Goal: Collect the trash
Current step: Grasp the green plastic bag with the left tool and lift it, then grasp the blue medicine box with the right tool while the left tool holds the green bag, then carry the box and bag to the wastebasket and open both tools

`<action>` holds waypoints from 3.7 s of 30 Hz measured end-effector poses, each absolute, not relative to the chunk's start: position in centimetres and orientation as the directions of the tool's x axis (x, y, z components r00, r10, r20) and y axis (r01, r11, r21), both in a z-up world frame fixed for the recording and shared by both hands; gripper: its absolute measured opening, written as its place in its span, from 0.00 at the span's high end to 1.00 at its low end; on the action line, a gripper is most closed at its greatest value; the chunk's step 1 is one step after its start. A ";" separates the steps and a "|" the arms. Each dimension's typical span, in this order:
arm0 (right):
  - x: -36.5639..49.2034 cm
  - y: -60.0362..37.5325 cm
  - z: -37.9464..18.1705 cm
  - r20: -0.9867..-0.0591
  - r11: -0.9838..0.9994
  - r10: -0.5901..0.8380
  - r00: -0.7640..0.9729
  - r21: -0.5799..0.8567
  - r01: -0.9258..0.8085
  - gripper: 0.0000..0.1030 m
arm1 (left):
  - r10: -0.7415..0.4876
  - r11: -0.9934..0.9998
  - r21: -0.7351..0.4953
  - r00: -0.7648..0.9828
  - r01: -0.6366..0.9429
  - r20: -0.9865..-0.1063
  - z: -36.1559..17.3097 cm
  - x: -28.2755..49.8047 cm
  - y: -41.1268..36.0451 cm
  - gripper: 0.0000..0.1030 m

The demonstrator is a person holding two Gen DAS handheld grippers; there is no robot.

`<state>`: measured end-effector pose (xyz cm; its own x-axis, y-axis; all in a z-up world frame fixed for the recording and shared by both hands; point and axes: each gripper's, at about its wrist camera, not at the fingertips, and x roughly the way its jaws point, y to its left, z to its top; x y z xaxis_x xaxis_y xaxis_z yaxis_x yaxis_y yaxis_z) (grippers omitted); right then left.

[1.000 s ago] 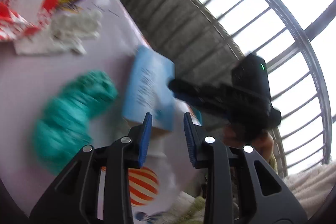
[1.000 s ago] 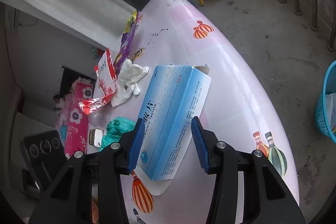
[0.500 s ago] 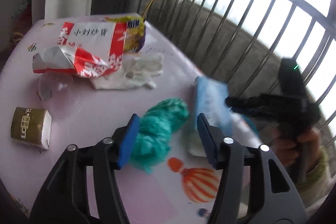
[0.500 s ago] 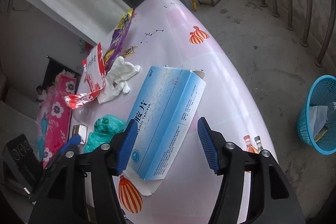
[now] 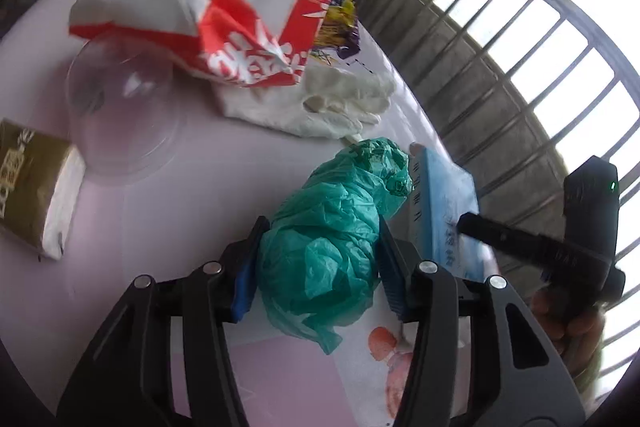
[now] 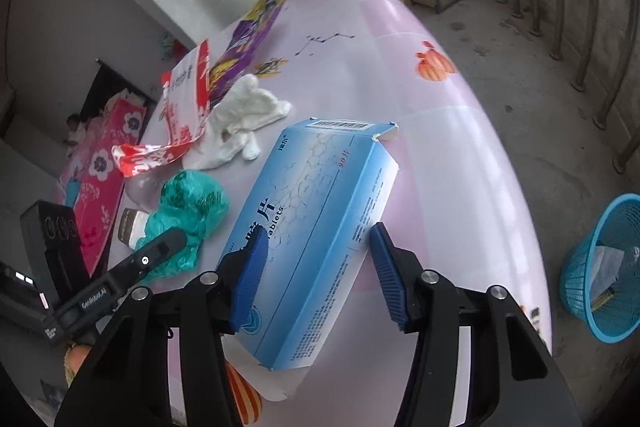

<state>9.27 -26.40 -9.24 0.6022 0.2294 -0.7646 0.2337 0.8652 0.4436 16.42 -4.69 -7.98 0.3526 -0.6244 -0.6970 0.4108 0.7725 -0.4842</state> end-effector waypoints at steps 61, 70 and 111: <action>9.1 -17.9 -9.3 -0.843 0.987 0.011 0.537 0.095 0.129 0.23 | -0.595 0.796 -0.465 0.355 0.388 -0.721 -7.4 10.8 -0.1 0.41; 8.4 -18.4 -9.1 -0.837 0.978 0.030 0.547 0.138 0.156 0.30 | -0.590 0.802 -0.468 0.368 0.372 -0.719 -7.2 11.3 -0.3 0.41; -22.0 -51.9 -18.9 -0.704 -0.088 -0.233 0.671 0.703 0.706 0.30 | -0.510 0.428 -0.435 -0.186 0.792 -0.840 -9.3 3.0 -44.7 0.53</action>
